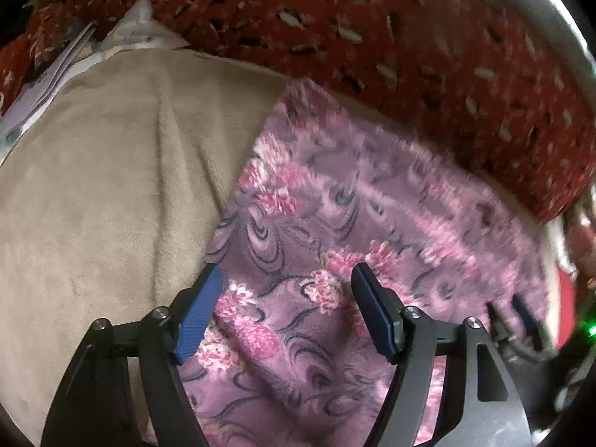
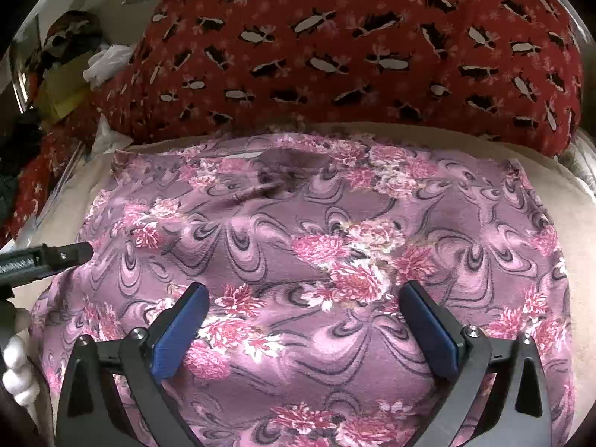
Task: Fold small clothes
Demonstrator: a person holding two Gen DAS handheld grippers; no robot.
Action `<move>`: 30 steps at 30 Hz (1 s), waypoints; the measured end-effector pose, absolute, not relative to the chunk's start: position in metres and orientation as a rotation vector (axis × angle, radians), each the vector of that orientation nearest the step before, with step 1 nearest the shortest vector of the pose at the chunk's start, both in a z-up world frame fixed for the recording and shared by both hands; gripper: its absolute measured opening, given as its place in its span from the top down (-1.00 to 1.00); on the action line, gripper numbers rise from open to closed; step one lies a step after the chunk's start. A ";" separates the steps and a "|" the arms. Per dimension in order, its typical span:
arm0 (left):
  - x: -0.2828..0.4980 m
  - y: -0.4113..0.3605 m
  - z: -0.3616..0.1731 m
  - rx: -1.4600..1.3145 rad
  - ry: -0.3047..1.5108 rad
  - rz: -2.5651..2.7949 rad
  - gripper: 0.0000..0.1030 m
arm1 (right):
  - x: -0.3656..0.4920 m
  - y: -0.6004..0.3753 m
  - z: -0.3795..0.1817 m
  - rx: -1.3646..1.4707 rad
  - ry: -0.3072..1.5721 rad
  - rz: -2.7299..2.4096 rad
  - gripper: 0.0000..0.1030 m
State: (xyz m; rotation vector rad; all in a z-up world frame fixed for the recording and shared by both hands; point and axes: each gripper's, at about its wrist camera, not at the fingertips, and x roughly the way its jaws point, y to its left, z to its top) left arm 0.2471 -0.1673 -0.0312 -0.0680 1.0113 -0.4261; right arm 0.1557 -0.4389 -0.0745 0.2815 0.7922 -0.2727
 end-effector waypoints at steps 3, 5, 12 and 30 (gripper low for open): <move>0.252 -0.149 -0.021 -0.163 0.964 -0.409 -0.39 | 0.152 -0.439 -0.075 0.285 0.772 -0.267 -0.99; 0.275 -0.147 -0.019 -0.159 0.976 -0.402 -0.39 | 0.151 -0.440 -0.075 0.287 0.765 -0.263 -0.99; 0.361 -0.184 -0.046 0.009 1.149 -0.343 -0.39 | 0.144 -0.443 -0.073 0.309 0.749 -0.245 -1.00; 0.383 -0.208 -0.059 -0.152 1.314 -0.571 0.16 | 0.104 -0.628 -0.061 0.744 0.758 -0.524 0.11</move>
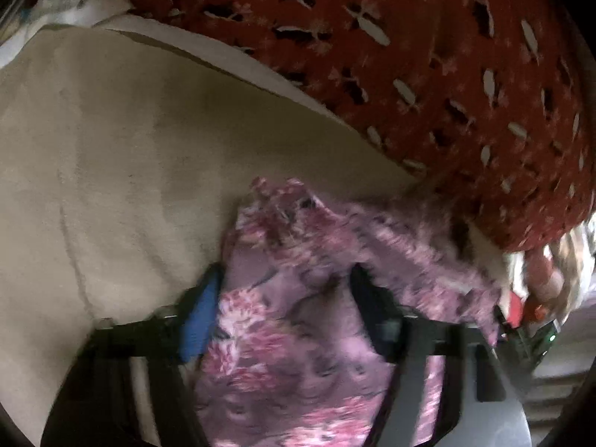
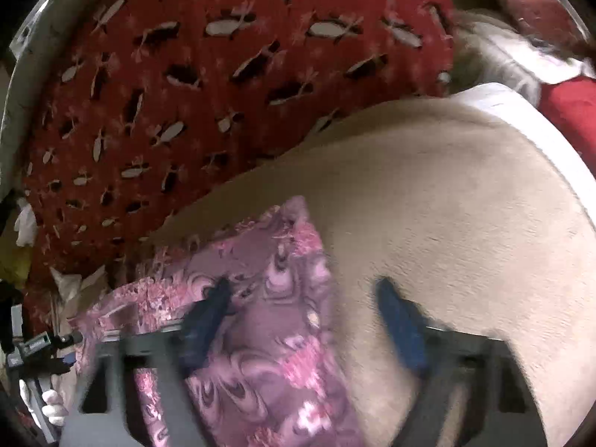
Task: Fold small clothes
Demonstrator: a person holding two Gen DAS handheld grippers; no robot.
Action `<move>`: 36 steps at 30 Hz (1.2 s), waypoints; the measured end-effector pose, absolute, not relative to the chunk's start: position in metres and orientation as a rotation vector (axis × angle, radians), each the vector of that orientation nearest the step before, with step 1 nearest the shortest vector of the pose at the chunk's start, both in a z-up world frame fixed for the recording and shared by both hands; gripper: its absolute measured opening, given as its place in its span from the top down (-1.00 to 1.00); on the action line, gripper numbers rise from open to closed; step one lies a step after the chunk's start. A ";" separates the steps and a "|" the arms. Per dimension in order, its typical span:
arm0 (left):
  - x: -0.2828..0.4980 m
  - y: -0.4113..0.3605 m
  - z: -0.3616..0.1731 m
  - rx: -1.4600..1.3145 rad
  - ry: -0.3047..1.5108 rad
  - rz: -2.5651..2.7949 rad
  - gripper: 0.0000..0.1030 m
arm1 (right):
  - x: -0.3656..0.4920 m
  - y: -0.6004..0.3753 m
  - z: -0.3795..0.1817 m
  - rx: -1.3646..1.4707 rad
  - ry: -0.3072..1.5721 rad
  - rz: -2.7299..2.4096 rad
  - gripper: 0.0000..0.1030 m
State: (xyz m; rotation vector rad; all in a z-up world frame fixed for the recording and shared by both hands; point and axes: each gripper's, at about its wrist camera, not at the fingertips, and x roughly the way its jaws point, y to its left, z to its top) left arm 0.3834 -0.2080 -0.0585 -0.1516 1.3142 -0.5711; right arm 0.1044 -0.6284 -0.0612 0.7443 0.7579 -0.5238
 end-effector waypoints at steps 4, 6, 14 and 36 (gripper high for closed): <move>0.380 -0.213 -0.052 -0.093 1.261 -0.527 0.86 | 0.105 -0.627 -0.041 0.712 0.654 -0.439 0.91; 0.385 -0.207 -0.054 -0.141 1.242 -0.503 0.88 | 0.091 -0.631 -0.025 0.726 0.524 -0.412 0.92; 0.393 -0.191 -0.064 -0.262 1.301 -0.459 0.86 | 0.081 -0.657 -0.071 0.885 0.659 -0.502 0.76; 0.200 -0.188 -0.074 0.062 1.291 -0.501 -0.18 | -0.008 -0.530 -0.068 0.817 0.752 -0.440 0.18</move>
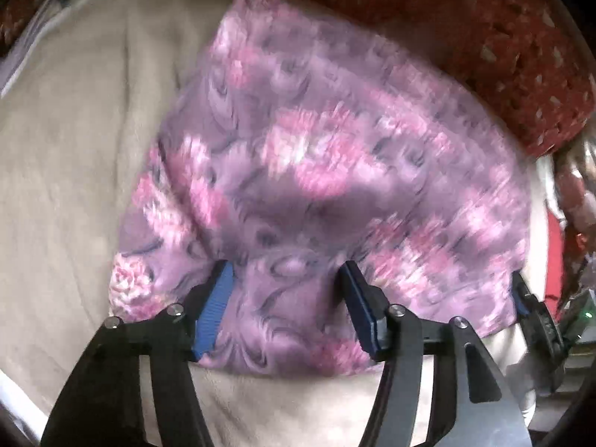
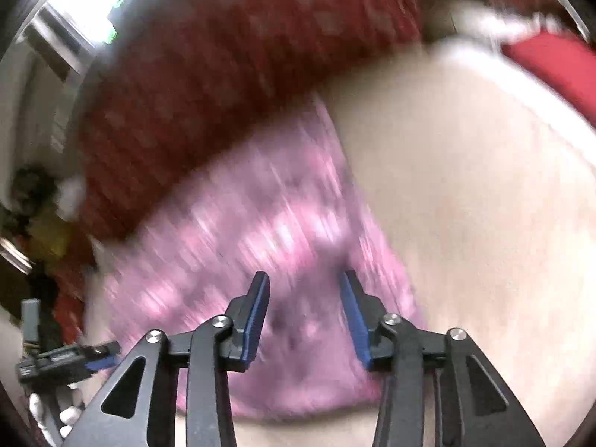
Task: Fold small clothes
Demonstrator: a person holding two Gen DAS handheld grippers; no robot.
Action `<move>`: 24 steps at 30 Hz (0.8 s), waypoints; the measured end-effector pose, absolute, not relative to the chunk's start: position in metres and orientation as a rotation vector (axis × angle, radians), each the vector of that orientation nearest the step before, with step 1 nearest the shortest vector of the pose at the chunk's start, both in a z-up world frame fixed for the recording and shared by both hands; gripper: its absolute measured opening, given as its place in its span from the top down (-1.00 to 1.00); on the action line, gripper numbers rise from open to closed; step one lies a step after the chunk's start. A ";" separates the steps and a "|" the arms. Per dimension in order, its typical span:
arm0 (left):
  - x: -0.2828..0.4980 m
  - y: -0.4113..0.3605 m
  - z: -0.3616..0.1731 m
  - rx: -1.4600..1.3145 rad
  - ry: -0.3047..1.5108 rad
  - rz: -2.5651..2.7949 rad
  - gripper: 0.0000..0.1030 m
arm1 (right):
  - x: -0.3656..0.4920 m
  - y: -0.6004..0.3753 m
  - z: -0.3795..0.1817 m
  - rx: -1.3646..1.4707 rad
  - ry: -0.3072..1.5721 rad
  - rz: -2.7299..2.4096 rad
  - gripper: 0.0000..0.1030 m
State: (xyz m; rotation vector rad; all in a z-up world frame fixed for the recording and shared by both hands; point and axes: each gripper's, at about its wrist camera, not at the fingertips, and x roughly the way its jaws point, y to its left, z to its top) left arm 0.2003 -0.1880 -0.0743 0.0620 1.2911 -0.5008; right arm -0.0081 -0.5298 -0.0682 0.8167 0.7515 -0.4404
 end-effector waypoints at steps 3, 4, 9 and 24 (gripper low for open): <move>0.193 -0.186 -0.074 0.042 1.282 -0.529 -0.47 | -0.006 -0.510 -0.064 0.704 0.760 -0.484 0.18; 0.193 -0.187 -0.074 0.039 1.289 -0.533 -0.57 | -0.003 -0.504 -0.061 0.684 0.775 -0.498 0.15; 0.191 -0.199 -0.077 0.069 1.303 -0.513 -0.63 | 0.015 -0.486 -0.056 0.574 0.851 -0.542 0.02; 0.149 -0.233 -0.089 0.175 1.235 -0.499 -1.00 | 0.015 -0.463 -0.065 0.495 0.790 -0.642 -0.60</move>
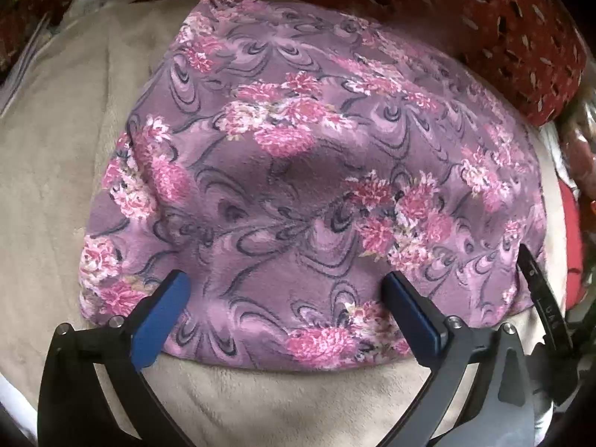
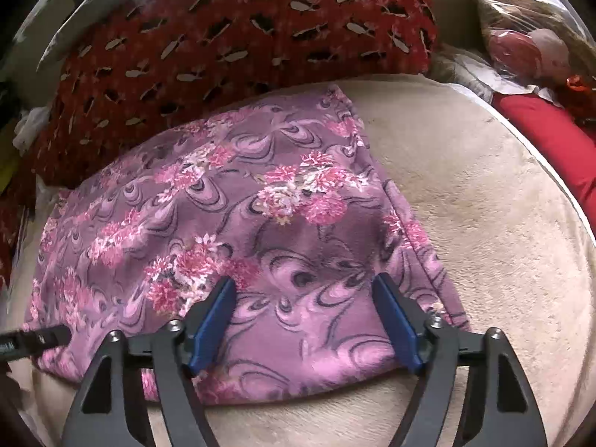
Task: Fold small clothes
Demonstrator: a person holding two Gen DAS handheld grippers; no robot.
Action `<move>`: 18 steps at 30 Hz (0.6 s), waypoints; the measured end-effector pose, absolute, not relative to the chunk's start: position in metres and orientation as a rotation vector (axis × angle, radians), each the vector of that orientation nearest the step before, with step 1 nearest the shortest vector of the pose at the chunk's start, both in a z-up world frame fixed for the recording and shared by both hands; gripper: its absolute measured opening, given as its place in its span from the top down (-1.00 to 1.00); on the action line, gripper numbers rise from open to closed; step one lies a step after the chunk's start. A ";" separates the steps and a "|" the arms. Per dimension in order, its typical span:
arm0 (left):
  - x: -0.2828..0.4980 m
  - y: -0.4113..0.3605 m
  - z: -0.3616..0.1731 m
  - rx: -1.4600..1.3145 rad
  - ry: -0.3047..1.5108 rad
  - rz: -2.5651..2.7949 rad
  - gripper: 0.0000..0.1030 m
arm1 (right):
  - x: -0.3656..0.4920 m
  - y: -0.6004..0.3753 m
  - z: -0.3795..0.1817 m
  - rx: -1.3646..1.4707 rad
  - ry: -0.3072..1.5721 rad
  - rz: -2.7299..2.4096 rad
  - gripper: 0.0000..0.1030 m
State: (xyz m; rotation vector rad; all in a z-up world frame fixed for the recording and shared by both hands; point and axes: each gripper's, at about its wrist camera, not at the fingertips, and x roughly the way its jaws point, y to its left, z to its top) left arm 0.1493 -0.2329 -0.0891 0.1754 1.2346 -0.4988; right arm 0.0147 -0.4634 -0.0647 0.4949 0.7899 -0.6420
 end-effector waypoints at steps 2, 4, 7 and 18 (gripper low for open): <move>0.147 -0.235 -0.090 0.168 1.233 -0.493 -1.00 | 0.019 -0.461 -0.066 0.480 0.790 -0.639 -0.74; 0.146 -0.237 -0.093 0.161 1.233 -0.484 -1.00 | 0.025 -0.458 -0.067 0.446 0.808 -0.628 -0.86; 0.146 -0.235 -0.091 0.154 1.231 -0.466 -1.00 | 0.027 -0.459 -0.067 0.440 0.814 -0.600 -0.95; 0.146 -0.236 -0.091 0.145 1.221 -0.434 -1.00 | 0.030 -0.461 -0.067 0.460 0.834 -0.575 -1.00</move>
